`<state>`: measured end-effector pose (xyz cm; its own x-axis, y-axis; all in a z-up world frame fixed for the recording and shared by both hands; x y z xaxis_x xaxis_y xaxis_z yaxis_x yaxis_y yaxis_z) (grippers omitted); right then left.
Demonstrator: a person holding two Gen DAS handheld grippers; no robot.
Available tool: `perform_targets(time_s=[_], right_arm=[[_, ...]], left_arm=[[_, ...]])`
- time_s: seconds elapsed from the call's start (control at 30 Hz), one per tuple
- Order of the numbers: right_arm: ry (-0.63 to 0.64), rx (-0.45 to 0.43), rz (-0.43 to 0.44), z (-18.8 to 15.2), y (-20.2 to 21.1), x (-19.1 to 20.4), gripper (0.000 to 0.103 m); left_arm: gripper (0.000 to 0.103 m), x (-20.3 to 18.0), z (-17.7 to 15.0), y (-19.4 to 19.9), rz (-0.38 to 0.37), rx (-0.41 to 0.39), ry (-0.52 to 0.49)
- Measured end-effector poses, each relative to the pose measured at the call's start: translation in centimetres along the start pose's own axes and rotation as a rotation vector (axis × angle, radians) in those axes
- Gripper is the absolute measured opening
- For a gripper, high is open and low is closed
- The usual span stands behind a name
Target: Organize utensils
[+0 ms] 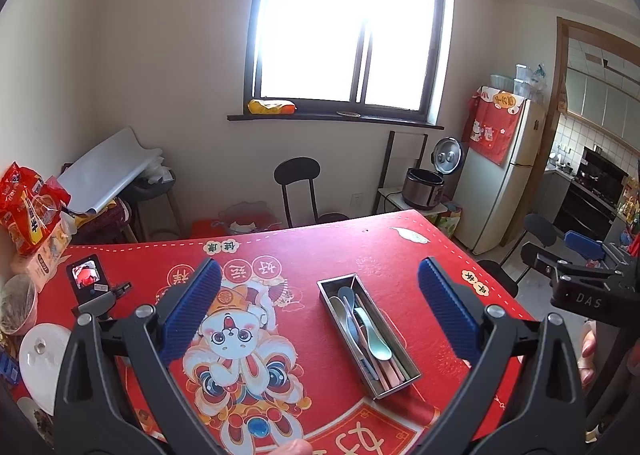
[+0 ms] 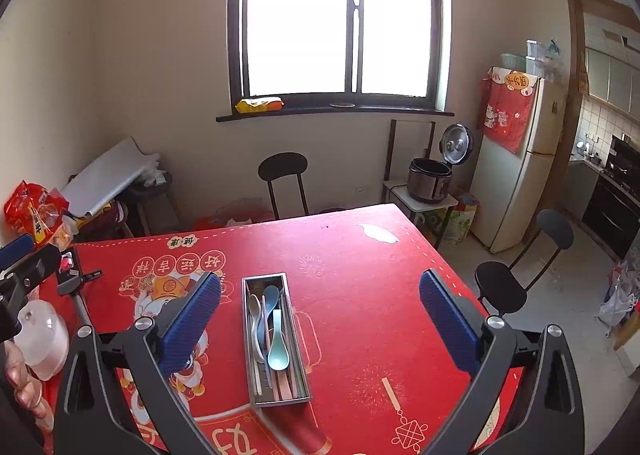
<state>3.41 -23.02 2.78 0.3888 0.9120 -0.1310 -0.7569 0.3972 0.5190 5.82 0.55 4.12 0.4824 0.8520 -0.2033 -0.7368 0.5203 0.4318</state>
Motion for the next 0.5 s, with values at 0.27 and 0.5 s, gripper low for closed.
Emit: perform_targets(time_s=[0.27,0.5], right_arm=[[-0.007,0.001,-0.020,-0.01,0.12,-0.27,0.097],[-0.003,0.017,-0.042,-0.04,-0.25,-0.31,0.097]], left_arm=[[0.097,0.03,-0.13,-0.15,0.000,0.005,0.003],[0.097,0.15,-0.33,-0.37,0.003,0.014,0.007]])
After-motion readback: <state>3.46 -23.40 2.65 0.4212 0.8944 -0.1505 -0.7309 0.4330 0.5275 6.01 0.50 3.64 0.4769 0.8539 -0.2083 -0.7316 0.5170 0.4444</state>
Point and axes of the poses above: each gripper's, at about its wrist camera, not at the fingertips, and y roughly against the way its jaws point, x to its left, z to its top, the point moved 1 cm from there along -y, roughly the way its jaws point, and after that the axes turned 13 degrees about -z, right-handed, at the moved point
